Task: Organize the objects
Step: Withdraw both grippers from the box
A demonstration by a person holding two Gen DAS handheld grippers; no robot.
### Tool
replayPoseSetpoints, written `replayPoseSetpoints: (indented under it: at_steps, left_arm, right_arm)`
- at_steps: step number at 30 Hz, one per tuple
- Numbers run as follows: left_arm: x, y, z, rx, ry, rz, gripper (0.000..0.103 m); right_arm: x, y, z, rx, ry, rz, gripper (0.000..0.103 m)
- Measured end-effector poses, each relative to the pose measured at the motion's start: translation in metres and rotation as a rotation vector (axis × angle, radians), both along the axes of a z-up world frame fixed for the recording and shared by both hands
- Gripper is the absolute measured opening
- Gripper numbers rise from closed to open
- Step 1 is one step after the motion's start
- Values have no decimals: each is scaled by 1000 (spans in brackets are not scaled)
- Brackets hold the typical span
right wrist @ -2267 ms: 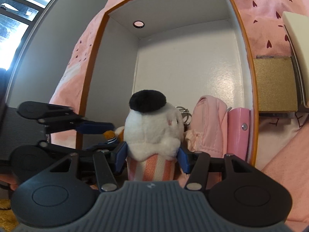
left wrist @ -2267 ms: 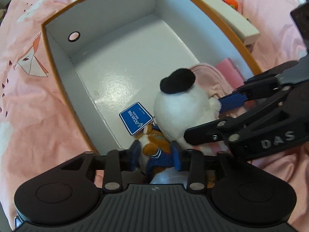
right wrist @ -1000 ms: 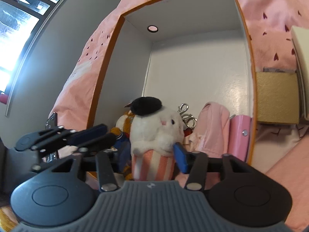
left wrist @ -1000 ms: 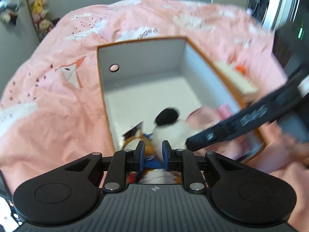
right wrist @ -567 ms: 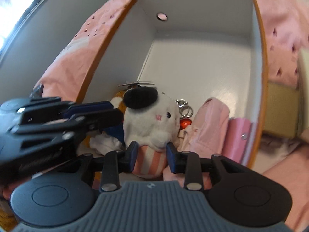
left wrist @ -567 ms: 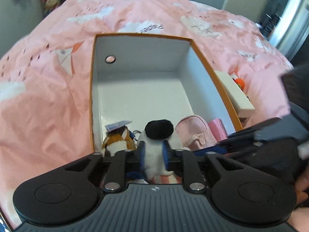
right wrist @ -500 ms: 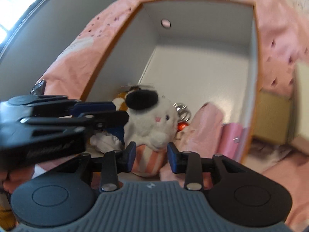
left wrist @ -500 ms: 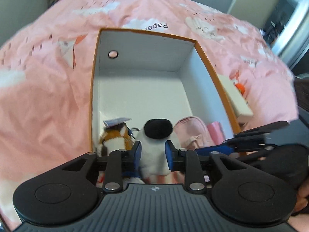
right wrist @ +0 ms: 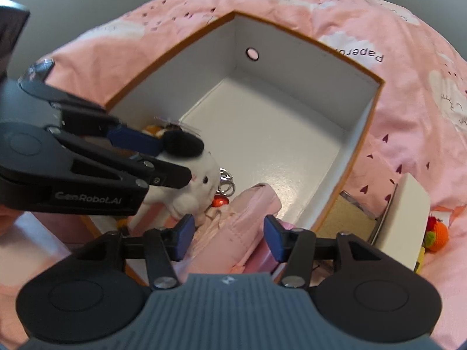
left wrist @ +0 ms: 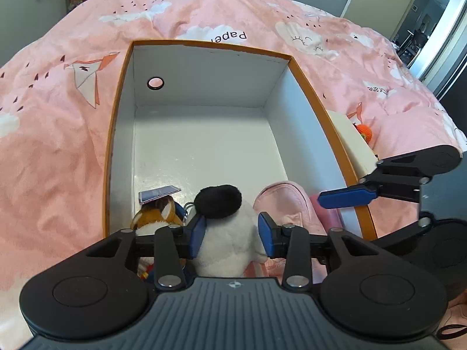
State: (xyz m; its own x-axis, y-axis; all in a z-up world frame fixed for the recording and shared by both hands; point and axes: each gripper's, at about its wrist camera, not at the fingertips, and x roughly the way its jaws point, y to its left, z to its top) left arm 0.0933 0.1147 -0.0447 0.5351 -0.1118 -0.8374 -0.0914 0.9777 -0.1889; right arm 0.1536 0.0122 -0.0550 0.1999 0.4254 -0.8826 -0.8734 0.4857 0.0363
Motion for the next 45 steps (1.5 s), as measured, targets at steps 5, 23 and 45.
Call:
replayPoseSetpoints:
  at_steps: [5,23,45]
  left_arm:
    - [1,1,-10,41,50,-2,45]
    - [-6,6,-16,-63,108,-32,32]
    - [-2,-31,38,75,-118,-39,32]
  right_arm:
    - [0,2,-7,-30,-21,21,29]
    - [9,9,-12,-5,147,38,25]
    - [10,-57,49,275,-50,-244,62]
